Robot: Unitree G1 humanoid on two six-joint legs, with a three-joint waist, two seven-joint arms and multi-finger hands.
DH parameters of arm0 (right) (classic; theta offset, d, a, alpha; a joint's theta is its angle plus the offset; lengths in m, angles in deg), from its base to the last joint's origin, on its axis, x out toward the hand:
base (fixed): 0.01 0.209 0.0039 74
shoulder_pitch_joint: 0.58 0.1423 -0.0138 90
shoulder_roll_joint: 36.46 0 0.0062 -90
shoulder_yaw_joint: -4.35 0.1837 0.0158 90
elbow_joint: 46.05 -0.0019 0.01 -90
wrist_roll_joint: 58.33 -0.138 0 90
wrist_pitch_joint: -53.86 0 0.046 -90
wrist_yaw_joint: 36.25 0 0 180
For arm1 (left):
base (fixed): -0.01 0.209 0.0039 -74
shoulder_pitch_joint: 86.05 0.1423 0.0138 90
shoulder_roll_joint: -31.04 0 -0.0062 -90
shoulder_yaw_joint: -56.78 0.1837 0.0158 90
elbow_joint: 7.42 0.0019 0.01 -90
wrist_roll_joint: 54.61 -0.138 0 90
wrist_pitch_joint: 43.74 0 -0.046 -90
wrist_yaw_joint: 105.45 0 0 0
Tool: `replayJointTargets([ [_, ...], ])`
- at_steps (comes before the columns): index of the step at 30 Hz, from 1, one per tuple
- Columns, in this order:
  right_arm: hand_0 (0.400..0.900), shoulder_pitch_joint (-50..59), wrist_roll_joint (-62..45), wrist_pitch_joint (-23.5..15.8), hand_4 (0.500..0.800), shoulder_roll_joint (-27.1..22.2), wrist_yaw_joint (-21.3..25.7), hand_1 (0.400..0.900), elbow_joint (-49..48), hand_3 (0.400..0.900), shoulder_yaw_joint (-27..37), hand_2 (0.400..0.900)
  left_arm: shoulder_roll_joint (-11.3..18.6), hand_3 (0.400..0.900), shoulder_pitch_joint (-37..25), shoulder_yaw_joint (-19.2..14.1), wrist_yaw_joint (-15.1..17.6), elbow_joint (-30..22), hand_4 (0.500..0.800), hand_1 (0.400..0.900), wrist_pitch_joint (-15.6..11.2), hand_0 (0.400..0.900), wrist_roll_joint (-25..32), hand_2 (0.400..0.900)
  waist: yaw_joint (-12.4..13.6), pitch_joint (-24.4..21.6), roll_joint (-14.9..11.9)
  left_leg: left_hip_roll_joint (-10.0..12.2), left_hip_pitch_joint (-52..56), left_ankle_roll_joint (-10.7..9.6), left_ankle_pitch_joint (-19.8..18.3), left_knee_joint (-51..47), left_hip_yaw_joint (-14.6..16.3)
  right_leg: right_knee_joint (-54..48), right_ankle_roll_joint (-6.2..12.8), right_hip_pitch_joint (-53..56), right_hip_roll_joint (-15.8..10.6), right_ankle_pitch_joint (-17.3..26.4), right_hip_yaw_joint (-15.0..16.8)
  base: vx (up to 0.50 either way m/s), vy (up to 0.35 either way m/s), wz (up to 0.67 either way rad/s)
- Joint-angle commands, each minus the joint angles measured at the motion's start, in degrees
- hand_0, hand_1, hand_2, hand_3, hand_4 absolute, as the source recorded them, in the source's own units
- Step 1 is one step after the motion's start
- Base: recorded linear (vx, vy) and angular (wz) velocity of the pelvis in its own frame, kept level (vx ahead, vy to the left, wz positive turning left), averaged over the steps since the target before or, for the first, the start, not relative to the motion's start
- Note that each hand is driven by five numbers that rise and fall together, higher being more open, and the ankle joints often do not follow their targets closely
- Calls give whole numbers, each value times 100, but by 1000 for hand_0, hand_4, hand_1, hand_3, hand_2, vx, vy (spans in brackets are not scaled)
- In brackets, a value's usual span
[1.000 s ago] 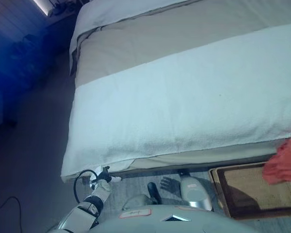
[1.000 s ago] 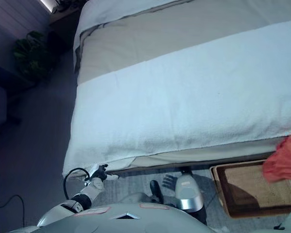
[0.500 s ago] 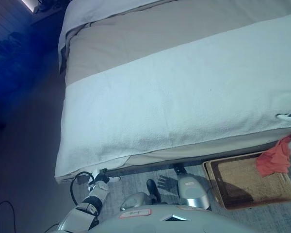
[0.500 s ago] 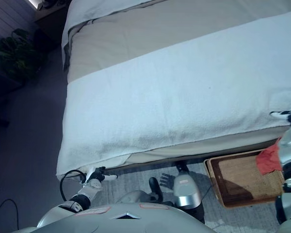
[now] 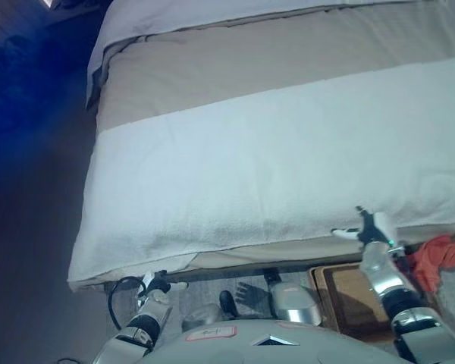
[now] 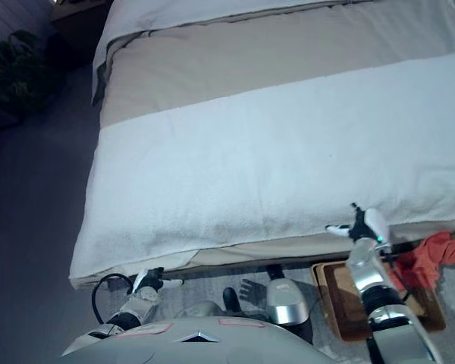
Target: Put the clothes on the bed into the basket.
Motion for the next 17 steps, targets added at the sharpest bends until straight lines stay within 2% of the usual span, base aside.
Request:
replayJointTargets([
  [1, 900, 197, -68, -204, 800, 214, 71, 900, 777, 900, -60, 900, 446, 900, -151, 131, 209, 123, 800, 900, -51, 900, -243, 900, 131, -385, -401, -279, -76, 87, -118, 22, 47, -1, 165, 209, -21, -429, 157, -15, 32, 1],
  [8, 900, 65, -166, -12, 800, 675, -128, 900, 2139, 900, -67, 900, 473, 900, -351, 240, 138, 290, 800, 900, -7, 900, -334, 900, 156, -401, -567, -303, -58, 113, -137, 22, 27, -1, 189, 230, -34, -386, 160, -1, 39, -2],
  [17, 900, 23, -271, 17, 800, 768, -164, 900, 2633, 900, 94, 900, 493, 900, -428, 242, 99, 454, 800, 900, -7, 900, -344, 900, 160, -461, -627, -340, -28, 151, -192, 22, 51, -1, 228, 250, -41, -360, 235, 5, 23, -5],
])
